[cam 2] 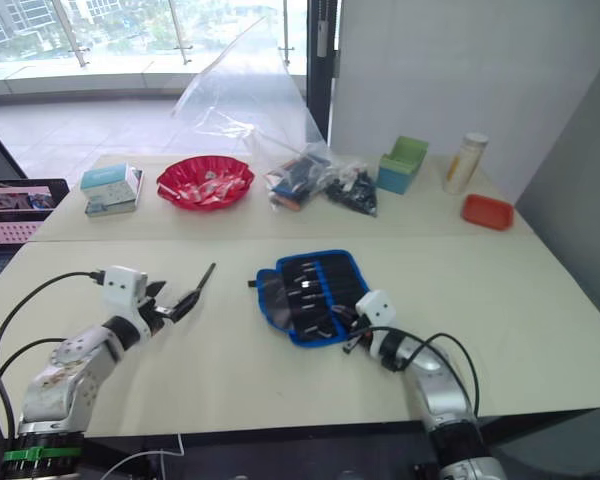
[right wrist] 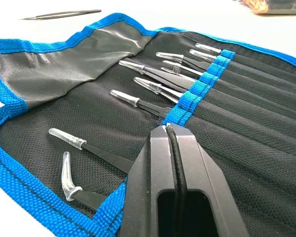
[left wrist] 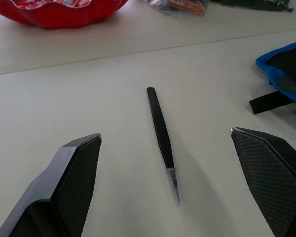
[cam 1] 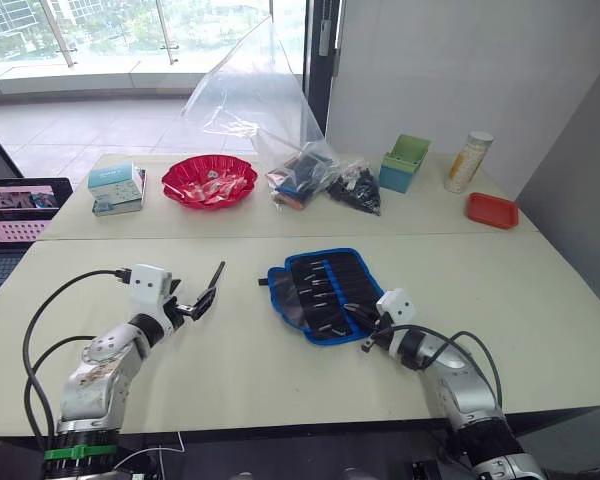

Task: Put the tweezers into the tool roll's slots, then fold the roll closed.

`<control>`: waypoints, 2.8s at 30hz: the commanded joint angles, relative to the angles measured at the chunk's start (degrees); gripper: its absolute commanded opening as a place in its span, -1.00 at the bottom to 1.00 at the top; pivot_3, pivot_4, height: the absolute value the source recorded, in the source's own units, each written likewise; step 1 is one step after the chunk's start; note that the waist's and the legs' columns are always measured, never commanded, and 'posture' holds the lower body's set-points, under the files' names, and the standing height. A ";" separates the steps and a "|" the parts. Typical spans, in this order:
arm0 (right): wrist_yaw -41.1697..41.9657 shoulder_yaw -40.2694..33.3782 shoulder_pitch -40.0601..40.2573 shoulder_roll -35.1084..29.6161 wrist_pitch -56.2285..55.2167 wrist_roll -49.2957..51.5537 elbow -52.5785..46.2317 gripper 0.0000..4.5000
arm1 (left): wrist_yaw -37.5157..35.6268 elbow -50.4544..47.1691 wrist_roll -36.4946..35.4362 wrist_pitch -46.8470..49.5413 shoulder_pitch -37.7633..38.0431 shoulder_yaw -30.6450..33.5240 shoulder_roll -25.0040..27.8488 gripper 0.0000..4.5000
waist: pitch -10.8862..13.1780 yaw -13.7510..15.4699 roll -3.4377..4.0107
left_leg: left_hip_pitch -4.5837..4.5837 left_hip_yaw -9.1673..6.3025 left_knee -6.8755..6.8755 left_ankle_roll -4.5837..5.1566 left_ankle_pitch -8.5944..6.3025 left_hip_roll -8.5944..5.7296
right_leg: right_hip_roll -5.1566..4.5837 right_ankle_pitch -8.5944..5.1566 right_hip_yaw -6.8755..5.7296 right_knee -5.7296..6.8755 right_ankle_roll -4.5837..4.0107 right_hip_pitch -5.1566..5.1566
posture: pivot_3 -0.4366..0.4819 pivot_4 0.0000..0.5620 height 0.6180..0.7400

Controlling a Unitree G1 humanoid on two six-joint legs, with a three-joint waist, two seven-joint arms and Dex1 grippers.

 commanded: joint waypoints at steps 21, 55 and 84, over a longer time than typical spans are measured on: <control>-1.52 1.14 3.62 0.14 4.19 -1.38 -1.12 -1.00 | 6.49 9.38 9.44 1.17 -11.77 -7.89 -4.92 -0.99 | -0.01 1.32 0.01 | -0.01 0.00 0.03 -0.02 0.01 -0.05 | -0.03 0.00 -0.03 -0.02 0.00 0.04 | -0.05 -0.47 1.00; -9.29 -1.12 15.01 -2.25 17.05 0.57 -27.76 -1.00 | -42.24 15.58 13.59 -15.60 -31.11 -33.17 1.47 -0.99 | 0.30 1.98 0.45 | -0.98 0.01 0.33 -0.21 0.18 -0.25 | 0.11 0.00 -0.15 0.40 0.02 -0.82 | -0.05 -0.47 1.00; -9.89 -0.74 14.96 -2.69 17.47 0.08 -26.49 -1.00 | -38.83 25.32 22.58 -15.82 -35.87 -35.85 -6.92 -0.99 | 0.30 2.11 0.46 | -1.05 -0.05 1.00 0.07 0.02 -0.26 | 0.15 0.00 -0.16 0.76 0.02 -0.81 | -0.05 -0.47 1.00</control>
